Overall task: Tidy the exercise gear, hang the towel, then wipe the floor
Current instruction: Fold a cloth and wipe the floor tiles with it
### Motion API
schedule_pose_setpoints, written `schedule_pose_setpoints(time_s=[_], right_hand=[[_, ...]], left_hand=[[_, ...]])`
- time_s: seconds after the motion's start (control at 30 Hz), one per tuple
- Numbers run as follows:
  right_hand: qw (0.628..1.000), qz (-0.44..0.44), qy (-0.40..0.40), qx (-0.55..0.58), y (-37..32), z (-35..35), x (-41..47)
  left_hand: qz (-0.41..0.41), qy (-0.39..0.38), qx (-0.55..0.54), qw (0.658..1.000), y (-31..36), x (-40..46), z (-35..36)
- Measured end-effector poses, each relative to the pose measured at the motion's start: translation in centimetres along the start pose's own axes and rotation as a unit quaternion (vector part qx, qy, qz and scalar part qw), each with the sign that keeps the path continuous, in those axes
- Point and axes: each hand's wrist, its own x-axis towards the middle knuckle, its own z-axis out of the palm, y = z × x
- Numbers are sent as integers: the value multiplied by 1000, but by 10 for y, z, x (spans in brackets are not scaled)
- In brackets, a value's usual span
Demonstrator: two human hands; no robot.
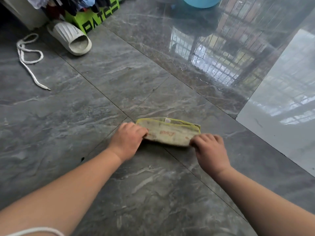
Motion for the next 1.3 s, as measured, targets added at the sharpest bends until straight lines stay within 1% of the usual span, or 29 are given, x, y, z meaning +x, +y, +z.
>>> schedule_pose_setpoints(time_s=[0.07, 0.13, 0.23, 0.3, 0.37, 0.43, 0.5, 0.57, 0.63, 0.73, 0.8, 0.83, 0.93, 1.0, 1.1, 1.17, 1.23, 1.3], right_hand=[[998, -7, -63, -26, 1, 17, -24], [996, 7, -85, -23, -3, 23, -35], [997, 20, -61, 32, -20, 22, -25], [995, 13, -74, 66, -36, 24, -9], [991, 26, -122, 57, -49, 32, 6], [984, 63, -164, 28, -54, 42, 18], [982, 84, -167, 0, -51, 49, 24], [983, 96, -156, -9, -45, 51, 23], [982, 123, -140, -15, -35, 53, 13], [974, 199, -109, -20, -13, 48, -12], [962, 246, -114, -18, 22, 38, -26], [959, 257, -119, -10, 33, 33, -27], [949, 298, -98, -12, 87, 18, -17], [946, 311, -91, -16, 118, 13, -4], [943, 323, -82, -13, 152, 7, 15], [937, 342, -63, 1, 163, 1, 27], [930, 366, -29, 3, 161, -3, 34], [915, 402, 12, -9, 148, -1, 38]], left_hand=[[20, -46, -5, 999, 5, -19, 13], [13, -76, -3, 997, 10, -28, 20], [-42, -90, -31, 995, 26, -20, 22], [-80, -116, -31, 990, 41, -9, 25], [-103, -154, -4, 983, 55, 0, 36], [-139, -193, 20, 971, 64, 2, 49], [-165, -204, 31, 964, 69, 5, 57], [-174, -209, 28, 962, 76, 9, 62], [-159, -213, 29, 964, 88, 15, 64], [-110, -226, 17, 968, 120, 27, 68], [-85, -227, 5, 970, 157, 49, 78], [-84, -226, 4, 970, 168, 55, 79], [-77, -234, -10, 969, 212, 92, 92], [-67, -237, -16, 969, 232, 118, 101], [-53, -236, -17, 970, 246, 156, 107], [-40, -236, -19, 971, 247, 174, 108], [-14, -198, -1, 980, 243, 183, 107], [38, -141, 21, 989, 236, 188, 108]])
